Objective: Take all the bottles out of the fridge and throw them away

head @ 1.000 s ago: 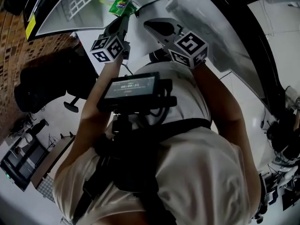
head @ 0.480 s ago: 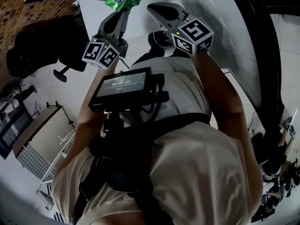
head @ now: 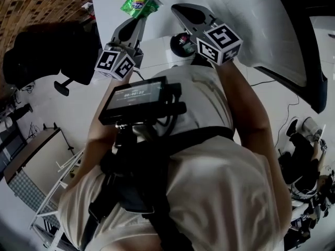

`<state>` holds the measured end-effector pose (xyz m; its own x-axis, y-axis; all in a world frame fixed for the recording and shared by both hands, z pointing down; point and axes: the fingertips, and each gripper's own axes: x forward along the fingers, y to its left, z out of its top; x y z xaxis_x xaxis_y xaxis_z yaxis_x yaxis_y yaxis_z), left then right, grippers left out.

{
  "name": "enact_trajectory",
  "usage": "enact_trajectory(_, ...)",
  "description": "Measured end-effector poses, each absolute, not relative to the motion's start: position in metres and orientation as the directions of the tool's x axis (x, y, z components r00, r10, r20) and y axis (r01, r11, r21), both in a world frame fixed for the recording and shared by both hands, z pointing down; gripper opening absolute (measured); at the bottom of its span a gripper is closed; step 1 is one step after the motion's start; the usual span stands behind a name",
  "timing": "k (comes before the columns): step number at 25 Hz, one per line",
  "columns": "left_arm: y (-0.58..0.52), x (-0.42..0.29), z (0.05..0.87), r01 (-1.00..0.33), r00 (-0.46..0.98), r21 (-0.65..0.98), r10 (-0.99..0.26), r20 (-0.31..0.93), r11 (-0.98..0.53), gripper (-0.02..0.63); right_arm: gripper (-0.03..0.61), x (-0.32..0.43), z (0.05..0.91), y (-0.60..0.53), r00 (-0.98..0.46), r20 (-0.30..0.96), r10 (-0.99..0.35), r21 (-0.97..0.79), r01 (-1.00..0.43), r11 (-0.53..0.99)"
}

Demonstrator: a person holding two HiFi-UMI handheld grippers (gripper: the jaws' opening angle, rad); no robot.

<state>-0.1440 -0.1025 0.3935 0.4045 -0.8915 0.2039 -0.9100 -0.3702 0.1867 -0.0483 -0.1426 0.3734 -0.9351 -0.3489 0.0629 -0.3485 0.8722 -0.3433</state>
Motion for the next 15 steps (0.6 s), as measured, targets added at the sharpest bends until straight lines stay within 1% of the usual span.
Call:
enact_trajectory(5, -0.06, -0.161, 0.408, -0.9, 0.424, 0.208, -0.881, 0.21, -0.383, 0.026, 0.0, -0.059, 0.378, -0.098, -0.925, 0.104, -0.366, -0.321, -0.379, 0.868)
enact_trajectory(10, -0.013, -0.156, 0.417, -0.884, 0.455, 0.221, -0.867, 0.204, -0.412, 0.026, 0.0, -0.048, 0.383, -0.046, -0.907, 0.123, -0.404, -0.298, -0.422, 0.856)
enact_trajectory(15, 0.007, -0.167, 0.422, -0.854, 0.507, 0.248, -0.838, 0.202, -0.457, 0.026, 0.0, -0.062, 0.39, -0.01, -0.884, 0.175, -0.433, -0.287, -0.466, 0.837)
